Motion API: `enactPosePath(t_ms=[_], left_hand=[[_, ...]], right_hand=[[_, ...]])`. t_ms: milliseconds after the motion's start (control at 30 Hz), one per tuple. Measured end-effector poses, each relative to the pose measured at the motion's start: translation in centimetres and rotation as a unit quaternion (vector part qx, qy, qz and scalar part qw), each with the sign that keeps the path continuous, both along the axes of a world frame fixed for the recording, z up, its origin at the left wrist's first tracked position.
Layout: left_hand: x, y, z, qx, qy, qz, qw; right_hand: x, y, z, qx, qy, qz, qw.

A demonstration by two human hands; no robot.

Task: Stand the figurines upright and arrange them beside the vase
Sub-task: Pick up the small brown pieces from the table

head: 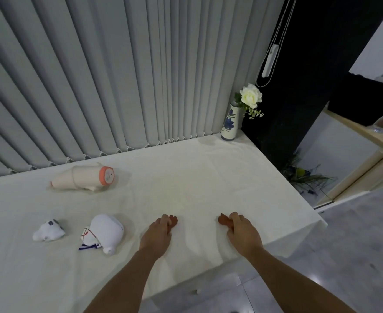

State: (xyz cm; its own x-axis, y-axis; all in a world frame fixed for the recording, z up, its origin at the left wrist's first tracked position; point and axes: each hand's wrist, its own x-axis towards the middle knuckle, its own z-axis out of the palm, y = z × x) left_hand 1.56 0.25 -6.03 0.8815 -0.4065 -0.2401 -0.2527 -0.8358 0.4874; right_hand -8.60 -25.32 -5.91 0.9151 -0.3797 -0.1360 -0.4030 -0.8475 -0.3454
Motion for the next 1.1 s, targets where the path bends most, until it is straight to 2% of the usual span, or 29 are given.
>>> enactPosePath(t_ms=[167, 267, 433, 633, 867, 1100], left_hand=[[-0.4, 0.4, 0.3, -0.057, -0.004, 0.018, 0.998], [-0.5, 0.3, 1.0, -0.062, -0.023, 0.021, 0.998], [0.0, 0.0, 1.6, -0.066, -0.047, 0.010, 0.997], [1.9, -1.9, 2.0, -0.068, -0.006, 0.017, 0.998], [4.5, -6.1, 1.7, -0.122, 0.014, 0.004, 0.992], [6.8, -10.9, 2.3, -0.134, 0.005, -0.046, 0.990]], right_hand=[[-0.2, 0.9, 0.4, -0.022, -0.042, 0.014, 0.999], [0.0, 1.2, 0.7, -0.017, -0.042, 0.011, 0.999], [1.0, 1.1, 0.7, 0.028, -0.047, 0.024, 0.998], [3.6, 1.3, 1.0, 0.074, -0.048, 0.060, 0.994], [7.3, -0.2, 2.7, 0.174, -0.007, 0.031, 0.984], [8.4, -4.7, 3.6, 0.190, -0.027, -0.020, 0.981]])
